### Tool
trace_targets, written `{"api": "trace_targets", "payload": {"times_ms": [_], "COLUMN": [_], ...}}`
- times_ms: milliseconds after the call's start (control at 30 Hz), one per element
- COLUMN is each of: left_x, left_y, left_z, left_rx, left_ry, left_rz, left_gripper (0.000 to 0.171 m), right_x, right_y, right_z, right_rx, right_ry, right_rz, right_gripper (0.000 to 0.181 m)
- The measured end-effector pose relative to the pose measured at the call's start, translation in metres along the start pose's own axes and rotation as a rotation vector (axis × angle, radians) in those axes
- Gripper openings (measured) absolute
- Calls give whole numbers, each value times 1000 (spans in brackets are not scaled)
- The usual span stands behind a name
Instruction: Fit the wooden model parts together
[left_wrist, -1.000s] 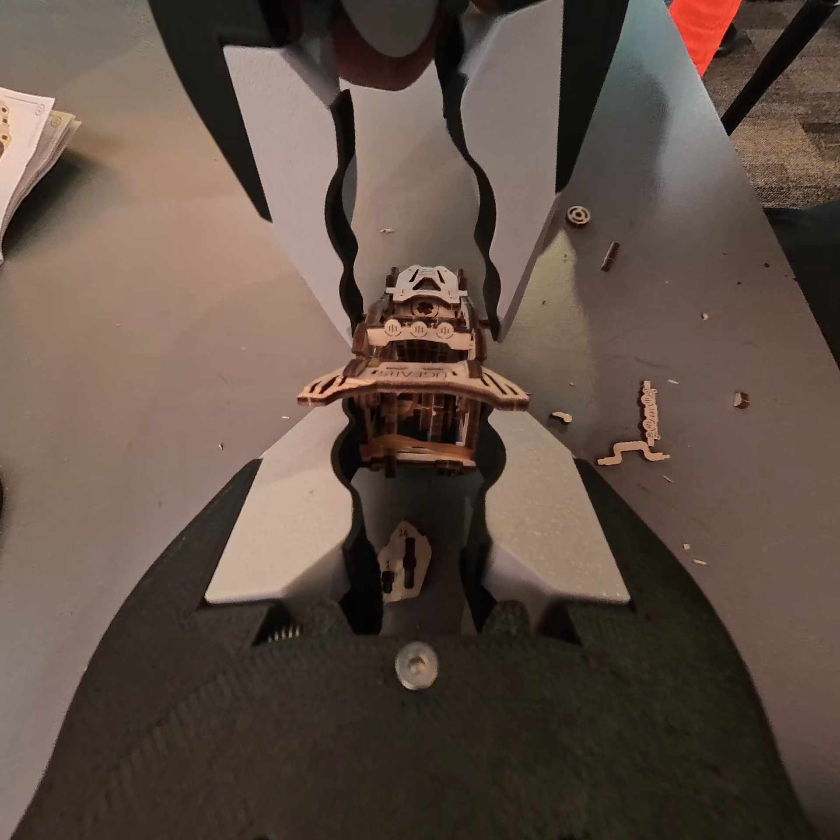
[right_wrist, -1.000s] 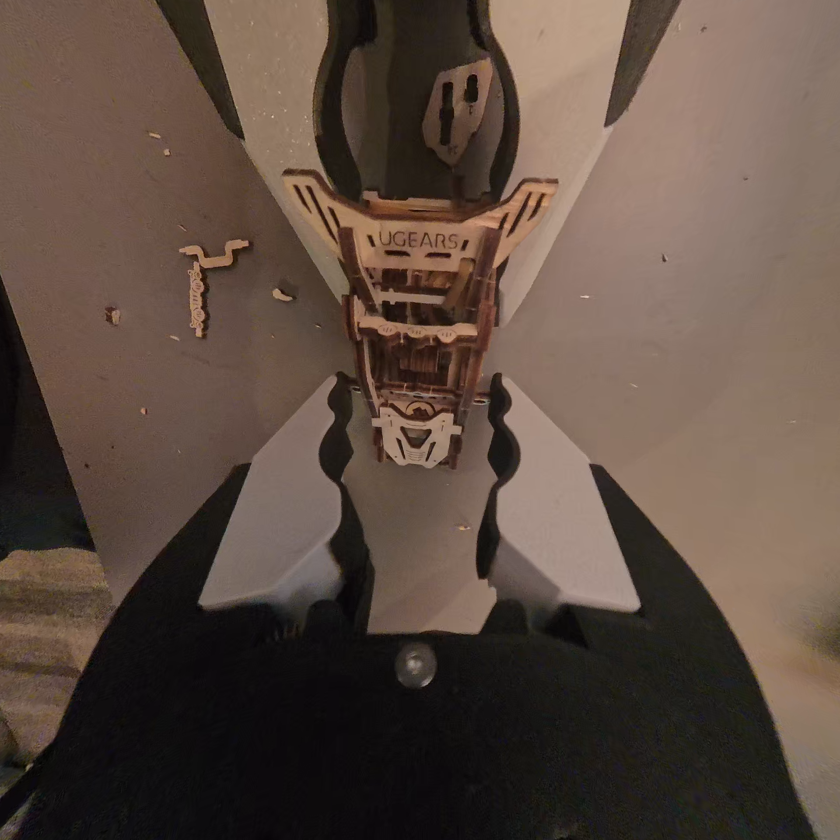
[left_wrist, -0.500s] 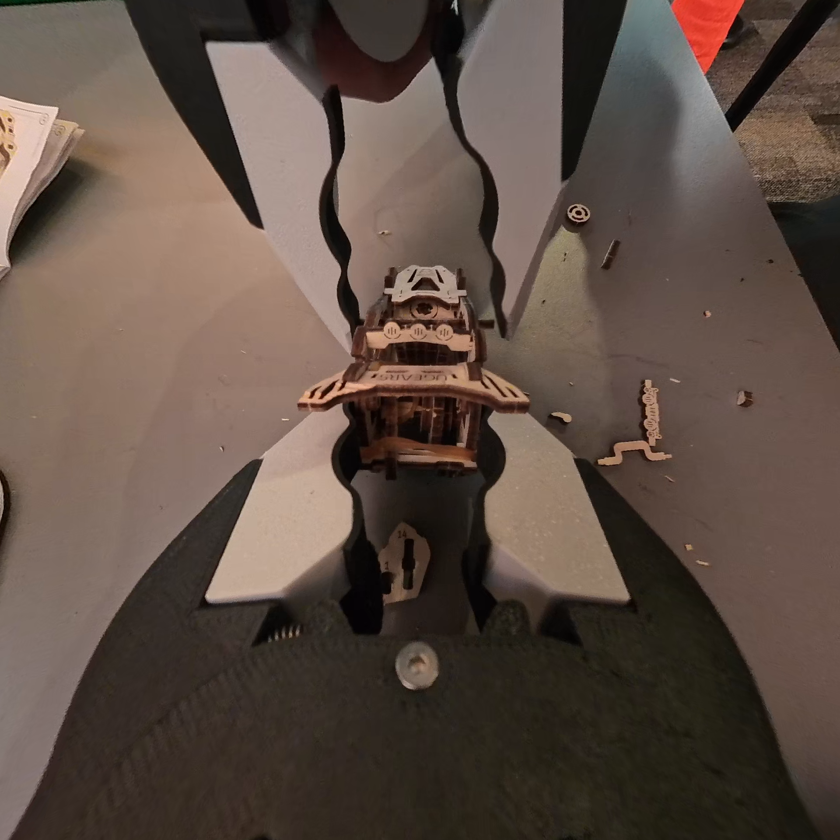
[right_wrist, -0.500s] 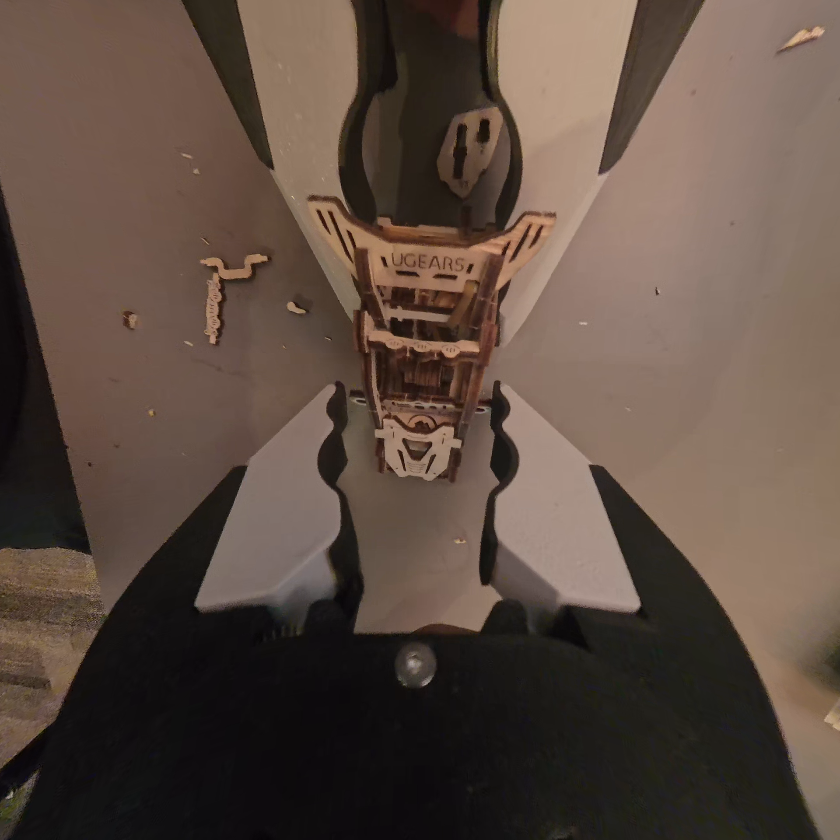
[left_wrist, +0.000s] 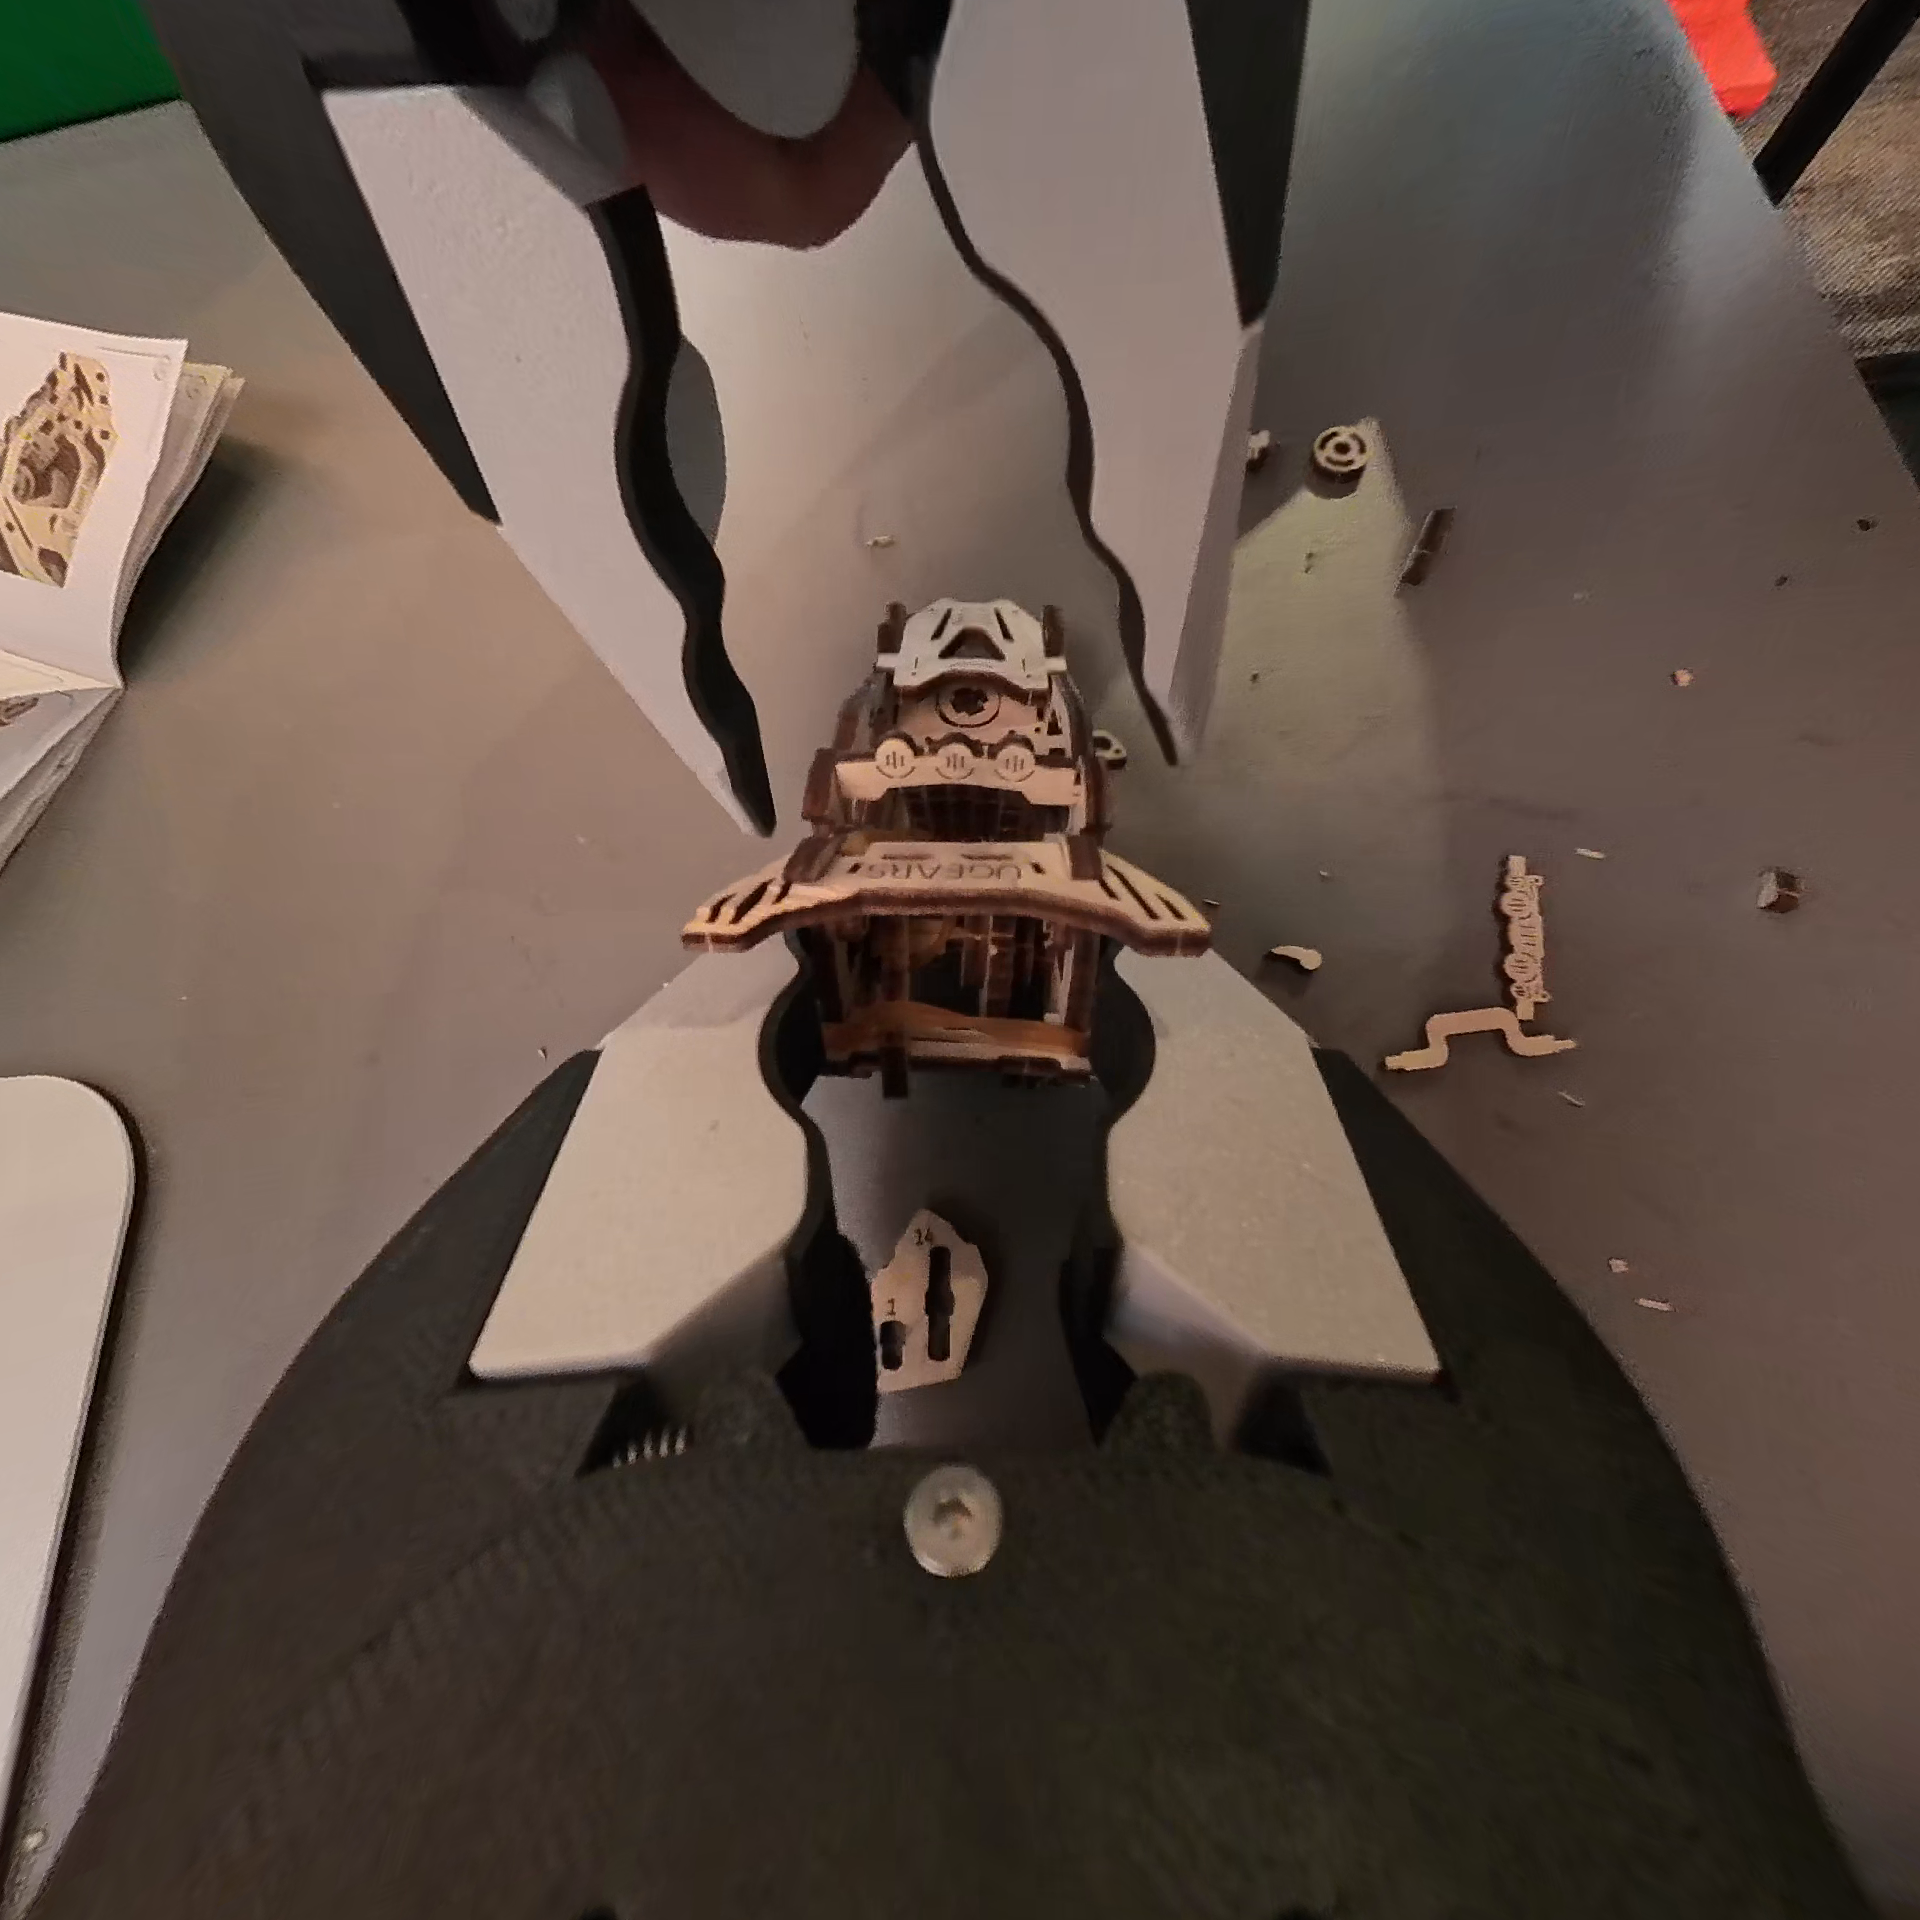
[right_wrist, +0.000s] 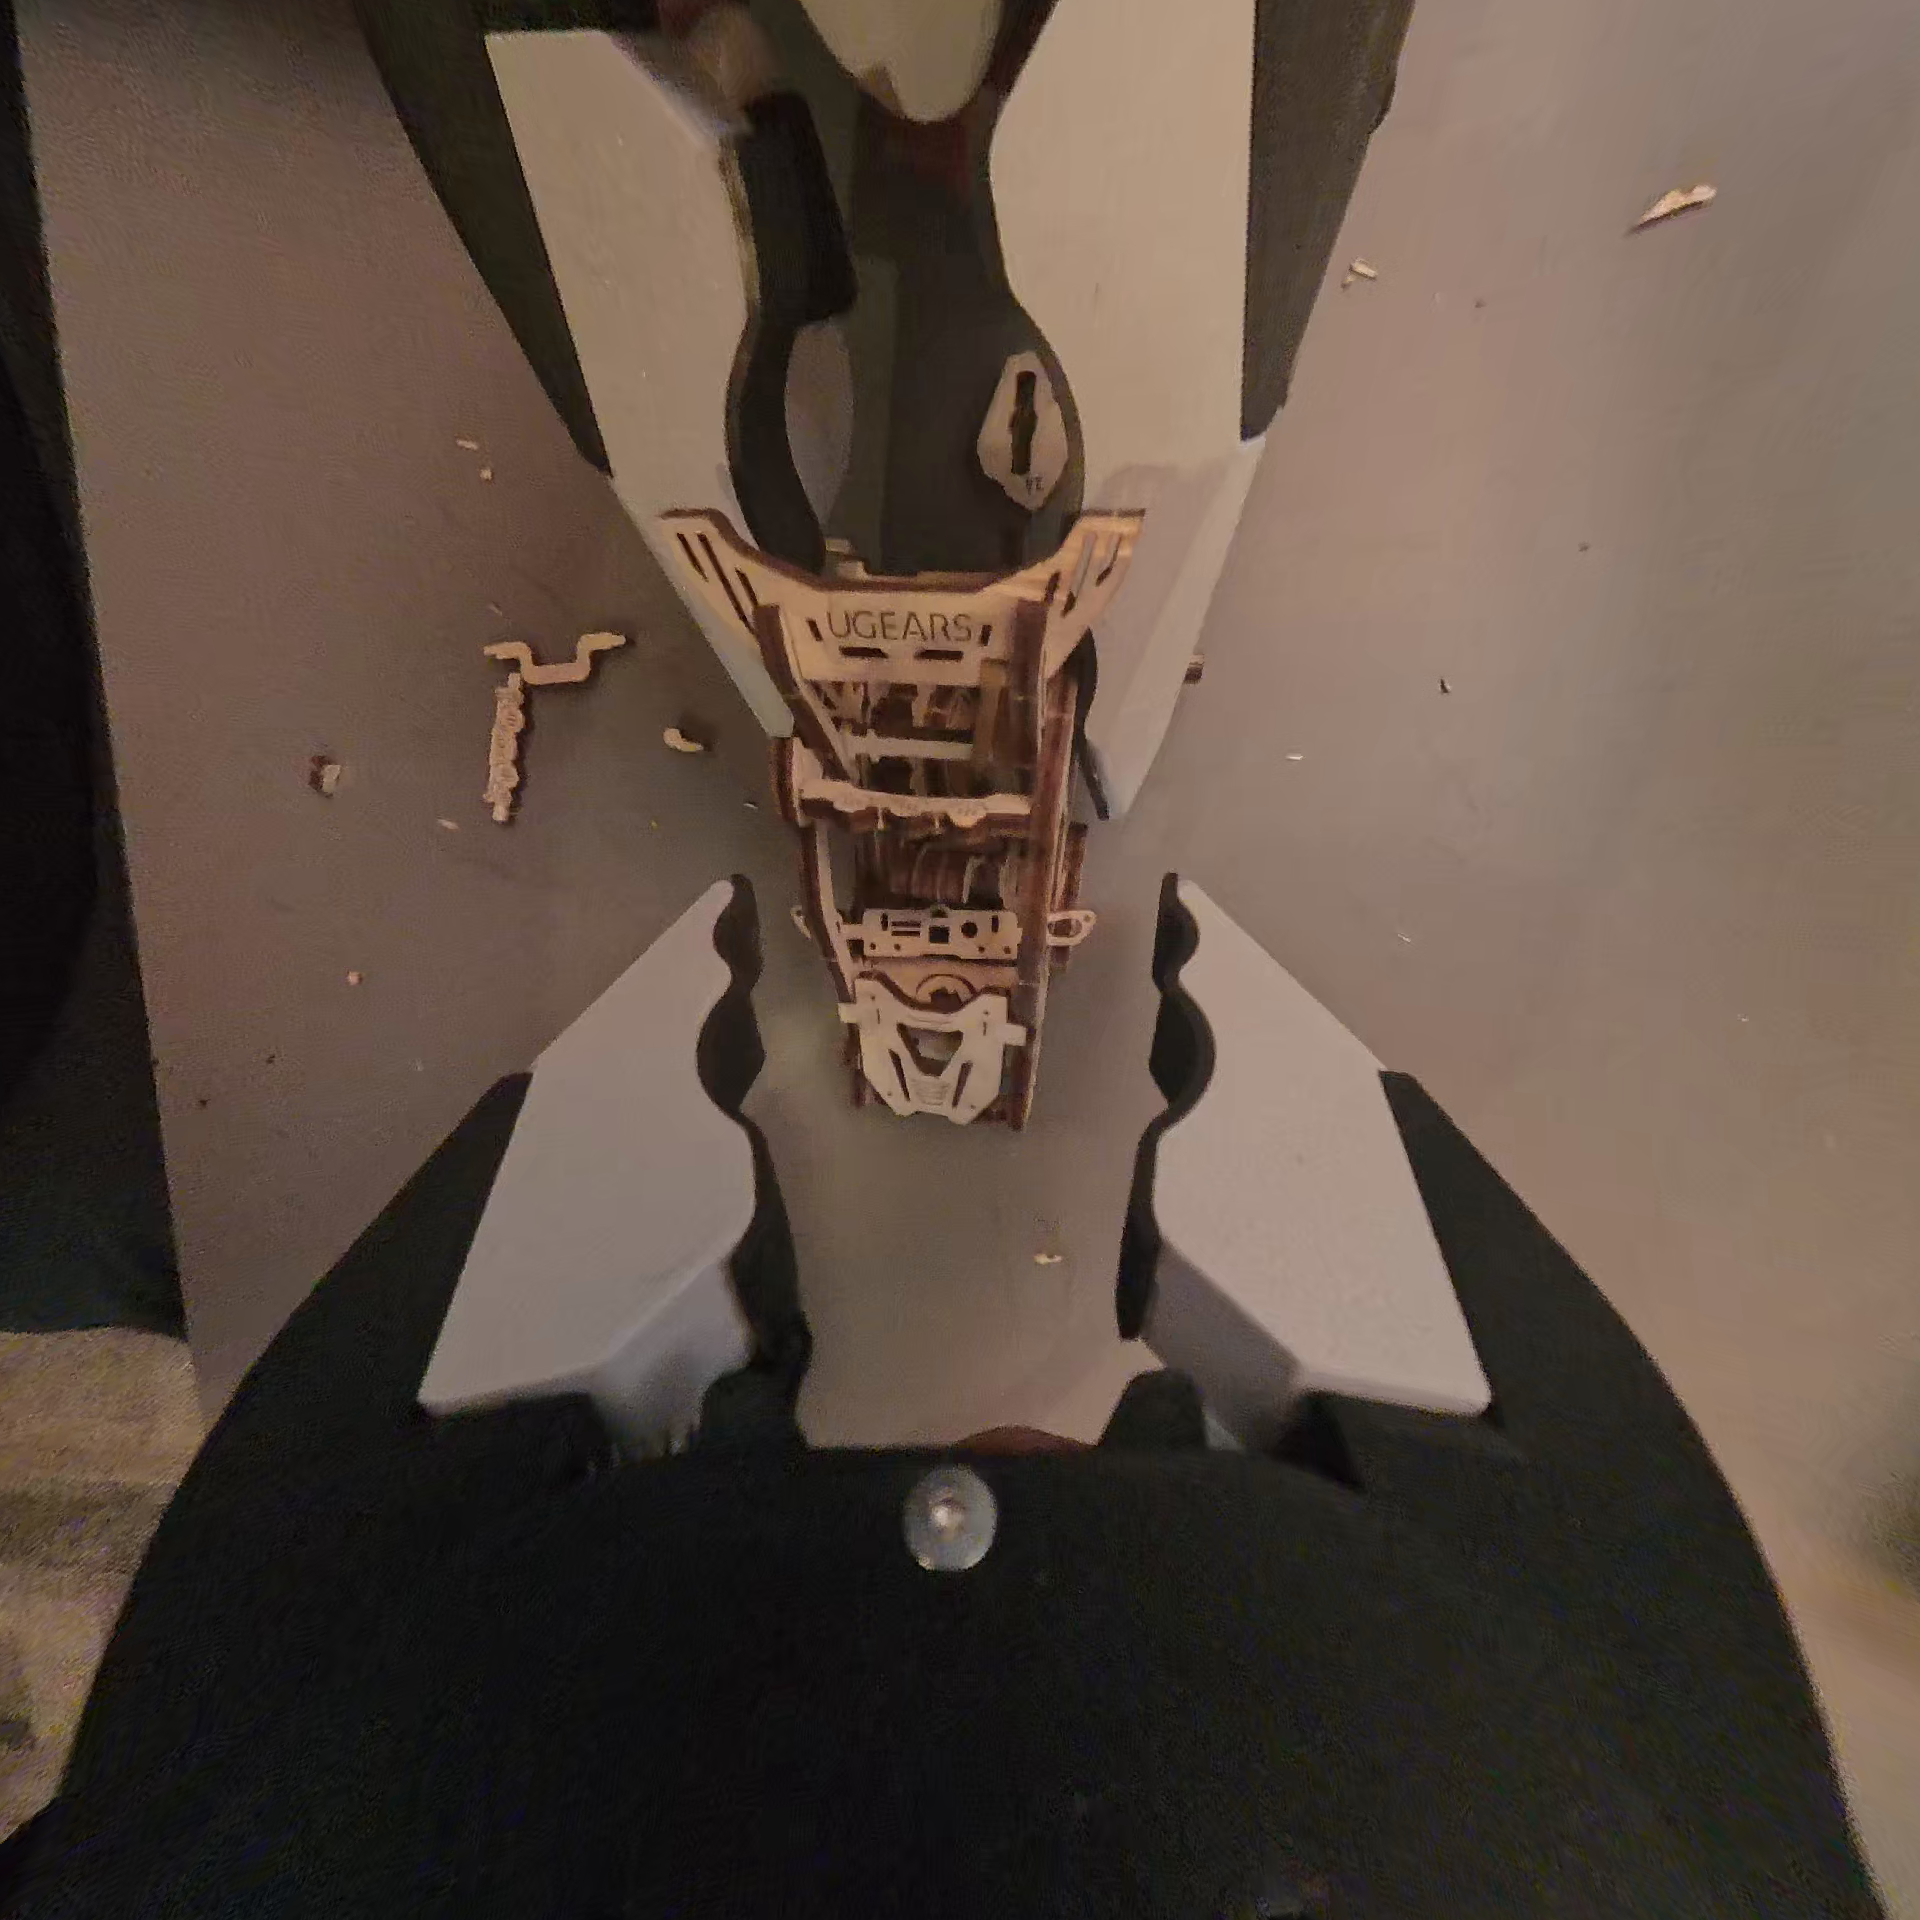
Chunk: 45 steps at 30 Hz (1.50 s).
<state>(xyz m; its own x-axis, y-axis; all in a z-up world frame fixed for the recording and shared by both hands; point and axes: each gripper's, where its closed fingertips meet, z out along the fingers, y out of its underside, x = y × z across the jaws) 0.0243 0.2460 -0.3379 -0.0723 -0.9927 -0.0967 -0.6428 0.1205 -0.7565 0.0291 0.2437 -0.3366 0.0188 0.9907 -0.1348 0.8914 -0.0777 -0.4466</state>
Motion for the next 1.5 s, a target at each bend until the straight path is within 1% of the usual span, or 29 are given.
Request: {"api": "trace_targets", "payload": {"times_ms": [200,300,433,633,900,1000,1133,1267,1500], "left_x": [-4,-4,-4,-4,-3,-4,-2,-2,-1], "left_y": [3,3,3,3,4,6,6,6,5], "left_z": [-3,-3,-3,-3,-3,-4,-3,-3,-2], "left_rx": [-1,-2,3,9,13,19,16,21,24], "left_ry": [-7,-10,-8,-3,20,24,37,40,44], "left_rz": [-17,-16,-21,-28,-51,-65,-68,-66,-62], "left_gripper": [46,46,46,46,46,45,46,46,46], "right_x": [2,0,1,5,5,6,4,4,2], "right_y": [1,4,2,3,3,3,4,6,12], "right_z": [8,12,13,13,11,7,9,9,7], "right_rx": [-6,-19,-9,-11,72,95,108,46,-164], "right_ry": [95,90,99,102,90,110,80,93,44], "right_rz": [-43,-38,-47,-30,3,17,40,28,-3], "right_gripper": [61,67,63,62,62,62,62,61,61]}}
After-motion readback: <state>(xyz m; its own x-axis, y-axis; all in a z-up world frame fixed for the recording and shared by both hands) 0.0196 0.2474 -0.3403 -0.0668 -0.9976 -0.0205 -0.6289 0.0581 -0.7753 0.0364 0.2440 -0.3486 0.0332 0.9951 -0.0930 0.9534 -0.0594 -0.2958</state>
